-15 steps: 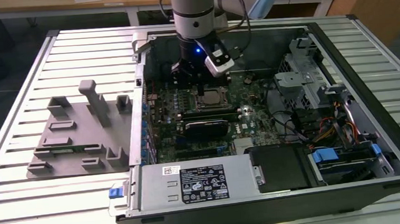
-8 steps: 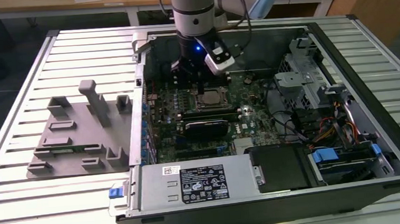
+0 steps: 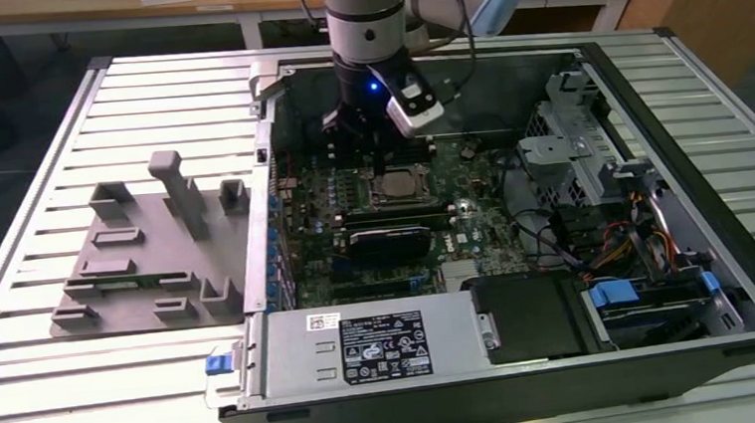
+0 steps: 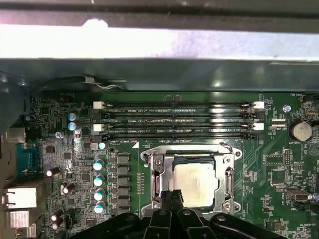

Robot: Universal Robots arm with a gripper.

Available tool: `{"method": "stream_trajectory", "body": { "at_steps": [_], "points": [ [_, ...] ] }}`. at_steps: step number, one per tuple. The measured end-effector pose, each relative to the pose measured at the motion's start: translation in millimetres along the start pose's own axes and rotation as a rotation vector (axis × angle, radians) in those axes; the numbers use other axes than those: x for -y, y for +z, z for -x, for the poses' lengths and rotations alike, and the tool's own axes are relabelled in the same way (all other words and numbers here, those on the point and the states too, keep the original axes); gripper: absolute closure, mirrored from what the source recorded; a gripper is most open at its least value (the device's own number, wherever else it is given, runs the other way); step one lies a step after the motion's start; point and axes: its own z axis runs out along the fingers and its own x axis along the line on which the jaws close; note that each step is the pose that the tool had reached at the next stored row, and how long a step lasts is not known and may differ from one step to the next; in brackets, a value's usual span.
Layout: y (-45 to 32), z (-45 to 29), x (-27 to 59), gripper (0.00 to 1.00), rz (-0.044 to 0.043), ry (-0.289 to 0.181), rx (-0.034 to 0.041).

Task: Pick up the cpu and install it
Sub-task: 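Close the cpu cover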

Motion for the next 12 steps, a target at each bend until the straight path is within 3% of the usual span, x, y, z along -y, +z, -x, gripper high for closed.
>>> {"method": "stream_trajectory", "body": {
  "at_steps": [12],
  "points": [
    [-5.1, 0.4, 0.1, 0.89, 0.0, 0.0, 0.0]
  ]
}}
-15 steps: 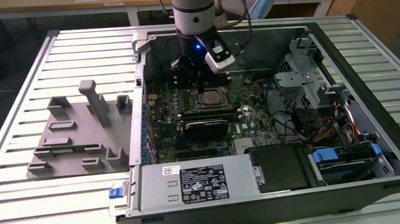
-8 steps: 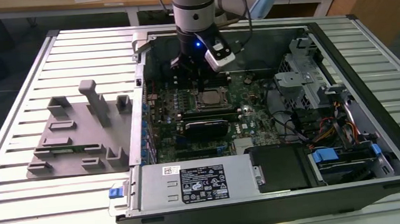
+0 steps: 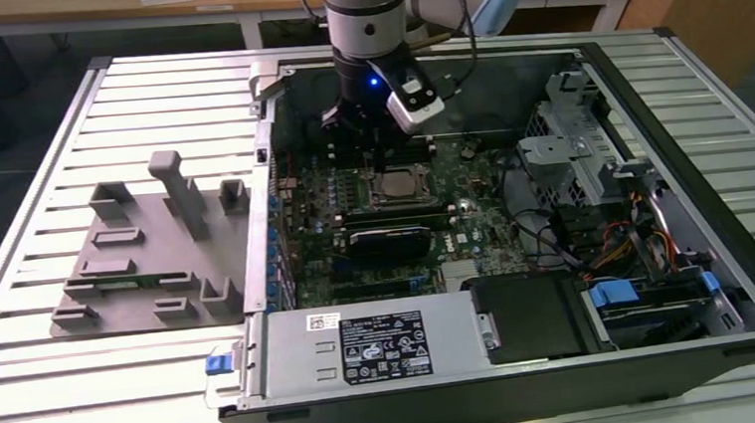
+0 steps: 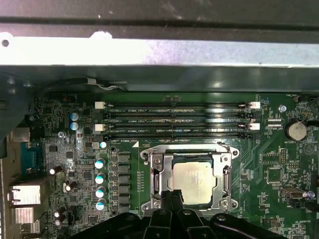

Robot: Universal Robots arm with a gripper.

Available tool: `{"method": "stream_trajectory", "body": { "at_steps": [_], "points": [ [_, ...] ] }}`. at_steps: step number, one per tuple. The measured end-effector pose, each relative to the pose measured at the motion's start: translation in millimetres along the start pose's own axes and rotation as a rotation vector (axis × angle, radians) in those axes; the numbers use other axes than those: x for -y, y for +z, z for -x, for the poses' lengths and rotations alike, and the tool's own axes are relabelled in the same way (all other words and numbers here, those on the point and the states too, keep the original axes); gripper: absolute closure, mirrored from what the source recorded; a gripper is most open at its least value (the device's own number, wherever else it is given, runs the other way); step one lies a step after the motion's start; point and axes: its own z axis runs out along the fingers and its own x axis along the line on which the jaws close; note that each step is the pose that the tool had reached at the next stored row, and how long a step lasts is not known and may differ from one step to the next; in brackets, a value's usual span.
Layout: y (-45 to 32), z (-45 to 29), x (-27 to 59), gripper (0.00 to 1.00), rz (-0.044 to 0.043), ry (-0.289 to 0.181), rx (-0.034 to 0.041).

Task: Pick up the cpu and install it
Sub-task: 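Close the cpu cover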

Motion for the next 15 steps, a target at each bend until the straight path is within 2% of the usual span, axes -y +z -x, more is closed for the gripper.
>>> {"method": "stream_trajectory", "body": {
  "at_steps": [4, 6, 8, 11, 15],
  "points": [
    [0.4, 5.4, -0.1, 0.89, 0.0, 0.0, -0.0002],
    [1.0, 13.7, -0.3, 0.89, 0.0, 0.0, -0.0012],
    [1.8, 26.2, -0.6, 0.89, -0.0001, 0.0, -0.0031],
    [2.4, 35.3, -0.7, 0.89, 0.0, 0.0, -0.0042],
    [3.5, 35.5, -0.7, 0.89, -0.0025, 0.033, -0.0052]
  ]
}}
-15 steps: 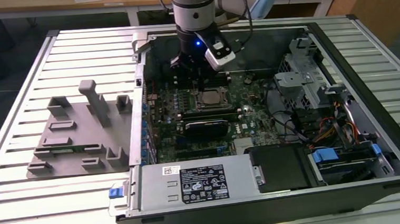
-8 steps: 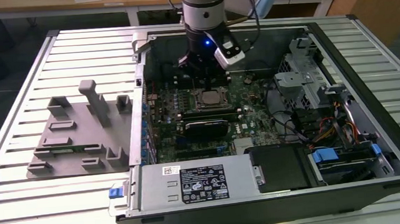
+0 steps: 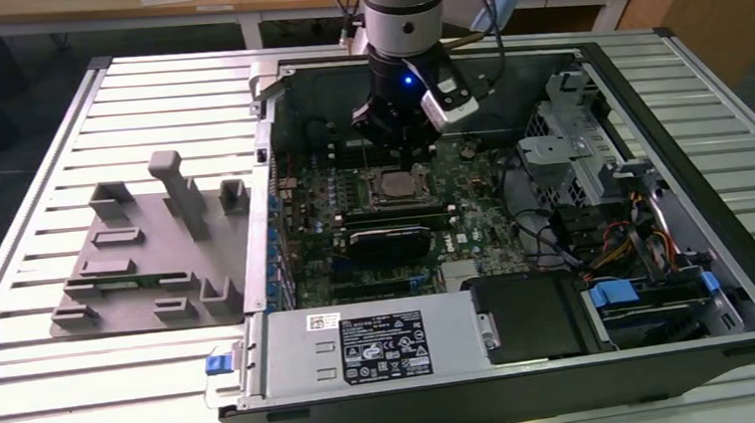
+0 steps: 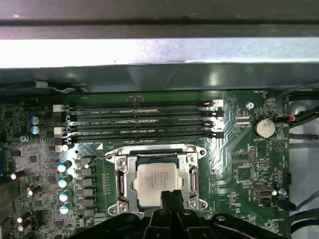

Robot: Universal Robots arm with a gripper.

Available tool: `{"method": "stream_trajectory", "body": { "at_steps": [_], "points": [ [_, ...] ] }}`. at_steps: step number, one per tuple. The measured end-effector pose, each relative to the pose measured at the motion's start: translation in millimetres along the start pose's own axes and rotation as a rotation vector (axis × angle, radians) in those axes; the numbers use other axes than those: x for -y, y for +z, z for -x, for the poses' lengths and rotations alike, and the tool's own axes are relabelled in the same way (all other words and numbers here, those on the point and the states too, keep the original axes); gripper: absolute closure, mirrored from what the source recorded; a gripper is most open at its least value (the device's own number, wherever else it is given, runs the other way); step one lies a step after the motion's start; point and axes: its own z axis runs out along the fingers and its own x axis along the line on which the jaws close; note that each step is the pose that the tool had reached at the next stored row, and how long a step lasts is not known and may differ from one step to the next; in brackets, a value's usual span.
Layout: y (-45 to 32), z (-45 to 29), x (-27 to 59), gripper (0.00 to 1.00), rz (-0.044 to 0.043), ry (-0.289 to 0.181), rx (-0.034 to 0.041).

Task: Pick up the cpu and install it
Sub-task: 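Close the cpu cover, then install the first cpu locking lever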

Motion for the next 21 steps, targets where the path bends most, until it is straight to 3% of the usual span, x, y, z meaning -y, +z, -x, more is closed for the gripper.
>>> {"method": "stream_trajectory", "body": {
  "at_steps": [8, 21],
  "points": [
    [0.0, -1.5, 0.0, 0.89, 0.0, 0.003, 0.0],
    [-0.7, -13.1, 0.7, 0.89, 0.0, 0.003, 0.0005]
  ]
}}
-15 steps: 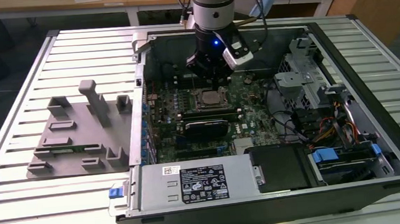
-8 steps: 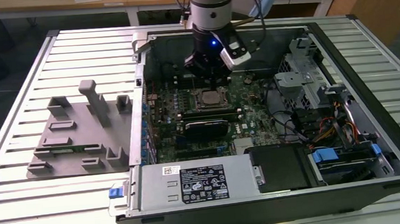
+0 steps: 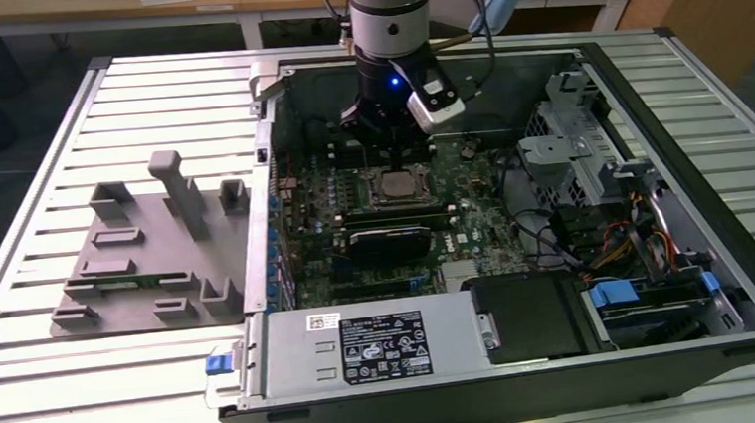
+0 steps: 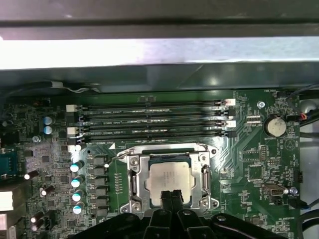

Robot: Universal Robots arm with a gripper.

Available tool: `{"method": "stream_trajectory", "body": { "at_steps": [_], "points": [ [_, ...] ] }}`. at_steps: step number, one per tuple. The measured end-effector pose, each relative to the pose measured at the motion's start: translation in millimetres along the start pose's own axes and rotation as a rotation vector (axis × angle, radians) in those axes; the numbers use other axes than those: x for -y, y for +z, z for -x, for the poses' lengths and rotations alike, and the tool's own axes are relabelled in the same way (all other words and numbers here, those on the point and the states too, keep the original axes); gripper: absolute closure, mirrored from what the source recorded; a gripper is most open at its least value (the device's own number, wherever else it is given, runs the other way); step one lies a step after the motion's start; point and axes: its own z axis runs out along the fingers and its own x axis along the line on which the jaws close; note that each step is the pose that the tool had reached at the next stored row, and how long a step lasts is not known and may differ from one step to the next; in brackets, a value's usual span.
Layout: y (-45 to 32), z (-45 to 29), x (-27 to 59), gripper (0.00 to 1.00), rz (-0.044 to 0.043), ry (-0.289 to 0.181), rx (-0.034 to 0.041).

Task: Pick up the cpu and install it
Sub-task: 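Install the first cpu locking lever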

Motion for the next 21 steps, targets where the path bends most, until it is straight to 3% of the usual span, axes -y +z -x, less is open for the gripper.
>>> {"method": "stream_trajectory", "body": {
  "at_steps": [21],
  "points": [
    [-1.6, -24.9, 1.4, 0.89, 0.0002, 0.0, 0.0034]
  ]
}}
